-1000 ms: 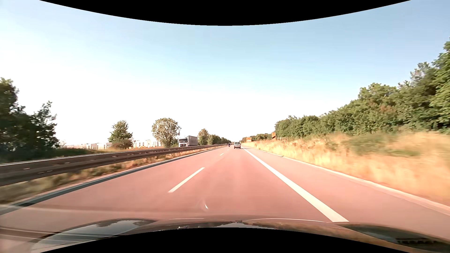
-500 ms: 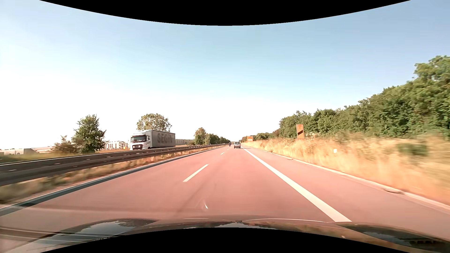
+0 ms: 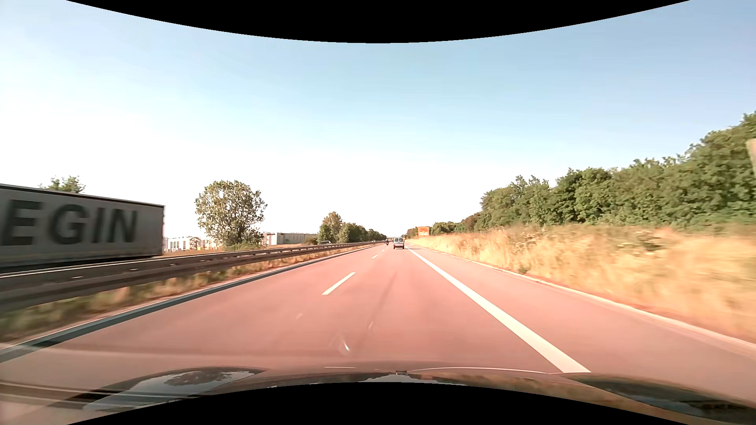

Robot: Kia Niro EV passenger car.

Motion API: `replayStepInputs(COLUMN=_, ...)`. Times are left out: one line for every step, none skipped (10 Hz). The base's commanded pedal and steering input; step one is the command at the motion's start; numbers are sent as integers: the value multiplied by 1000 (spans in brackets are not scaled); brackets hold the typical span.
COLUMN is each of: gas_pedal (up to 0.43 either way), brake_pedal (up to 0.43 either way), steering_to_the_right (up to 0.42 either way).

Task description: Follow the waypoints while adhering to traffic rules and regulations

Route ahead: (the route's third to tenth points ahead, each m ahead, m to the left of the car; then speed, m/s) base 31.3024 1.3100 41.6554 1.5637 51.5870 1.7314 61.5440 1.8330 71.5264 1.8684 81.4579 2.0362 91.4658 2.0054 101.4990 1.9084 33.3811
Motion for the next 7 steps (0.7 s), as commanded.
replayStepInputs(gas_pedal=378, brake_pedal=6, steering_to_the_right=-2)
replayStepInputs(gas_pedal=378, brake_pedal=6, steering_to_the_right=-2)
replayStepInputs(gas_pedal=378, brake_pedal=6, steering_to_the_right=-3)
replayStepInputs(gas_pedal=378, brake_pedal=6, steering_to_the_right=-3)
replayStepInputs(gas_pedal=378, brake_pedal=6, steering_to_the_right=-3)
replayStepInputs(gas_pedal=378, brake_pedal=6, steering_to_the_right=-3)
replayStepInputs(gas_pedal=378, brake_pedal=6, steering_to_the_right=-3)
